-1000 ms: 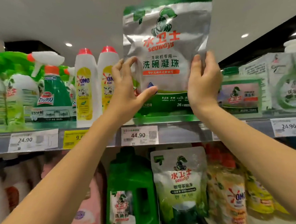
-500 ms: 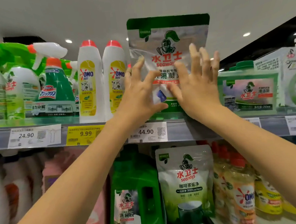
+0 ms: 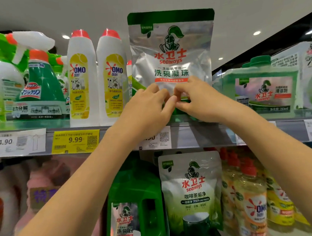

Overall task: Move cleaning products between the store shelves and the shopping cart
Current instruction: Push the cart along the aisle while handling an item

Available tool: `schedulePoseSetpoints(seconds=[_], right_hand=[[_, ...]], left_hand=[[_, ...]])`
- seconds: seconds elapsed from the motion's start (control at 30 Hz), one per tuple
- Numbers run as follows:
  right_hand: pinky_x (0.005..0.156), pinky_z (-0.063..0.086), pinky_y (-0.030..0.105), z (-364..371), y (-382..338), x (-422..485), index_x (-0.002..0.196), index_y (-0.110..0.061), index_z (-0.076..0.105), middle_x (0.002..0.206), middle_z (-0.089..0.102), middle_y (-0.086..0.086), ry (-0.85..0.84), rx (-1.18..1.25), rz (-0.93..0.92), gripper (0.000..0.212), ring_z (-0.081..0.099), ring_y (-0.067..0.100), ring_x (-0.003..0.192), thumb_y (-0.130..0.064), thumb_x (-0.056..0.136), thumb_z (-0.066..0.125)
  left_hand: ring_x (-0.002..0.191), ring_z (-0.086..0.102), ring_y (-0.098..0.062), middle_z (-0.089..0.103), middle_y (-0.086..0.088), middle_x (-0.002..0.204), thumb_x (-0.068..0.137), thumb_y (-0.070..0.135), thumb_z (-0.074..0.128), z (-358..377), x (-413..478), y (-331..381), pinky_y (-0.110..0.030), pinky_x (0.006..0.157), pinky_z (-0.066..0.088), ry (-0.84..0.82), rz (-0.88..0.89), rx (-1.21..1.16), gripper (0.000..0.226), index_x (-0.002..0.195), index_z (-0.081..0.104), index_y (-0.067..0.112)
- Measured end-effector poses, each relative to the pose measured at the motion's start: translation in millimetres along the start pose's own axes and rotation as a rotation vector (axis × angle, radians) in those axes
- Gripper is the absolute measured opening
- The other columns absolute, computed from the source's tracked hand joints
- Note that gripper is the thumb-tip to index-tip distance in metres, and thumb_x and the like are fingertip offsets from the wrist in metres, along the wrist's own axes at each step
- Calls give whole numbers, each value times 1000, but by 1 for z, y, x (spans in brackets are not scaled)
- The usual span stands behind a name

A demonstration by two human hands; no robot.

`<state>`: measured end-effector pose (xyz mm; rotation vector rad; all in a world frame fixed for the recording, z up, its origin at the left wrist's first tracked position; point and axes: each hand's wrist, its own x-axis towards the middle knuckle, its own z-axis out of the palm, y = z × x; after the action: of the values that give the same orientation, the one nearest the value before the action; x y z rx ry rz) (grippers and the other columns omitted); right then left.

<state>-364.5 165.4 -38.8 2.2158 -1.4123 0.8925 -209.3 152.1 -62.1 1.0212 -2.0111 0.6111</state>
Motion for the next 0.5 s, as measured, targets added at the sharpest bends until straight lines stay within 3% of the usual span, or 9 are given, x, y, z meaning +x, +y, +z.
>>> schedulePoseSetpoints(seconds=[0.17,0.27,0.4,0.5], right_hand=[[99,39,34,4,5,1,86,-25,54,118,45,7,-16,76,28,10,46,25,112,-23,91,62],[100,39,37,8,5,-2,86,-26,55,109,43,2,29,134,52,8,46,23,107,-23,91,61],[68,38,17,4,3,-14,83,-19,58,80,49,-10,189,275,18,9,46,1,69,-18,90,64],[61,39,14,1,-5,-31,85,-14,61,74,56,-4,303,352,-85,7,51,6,65,-16,89,65]], left_hand=[[96,47,-18,44,4,96,101,45,27,0,-1,0,-31,75,30,-37,-6,25,40,115,56,21],[99,48,-18,44,5,99,101,42,31,-2,-2,0,-30,76,30,-66,-29,30,36,121,54,23],[96,54,-18,49,2,103,98,37,44,-6,-6,4,-33,79,42,-38,-40,-120,25,115,56,23],[88,58,-17,51,-1,101,94,28,56,-9,-16,4,-41,82,51,169,-18,-311,16,106,62,18]])
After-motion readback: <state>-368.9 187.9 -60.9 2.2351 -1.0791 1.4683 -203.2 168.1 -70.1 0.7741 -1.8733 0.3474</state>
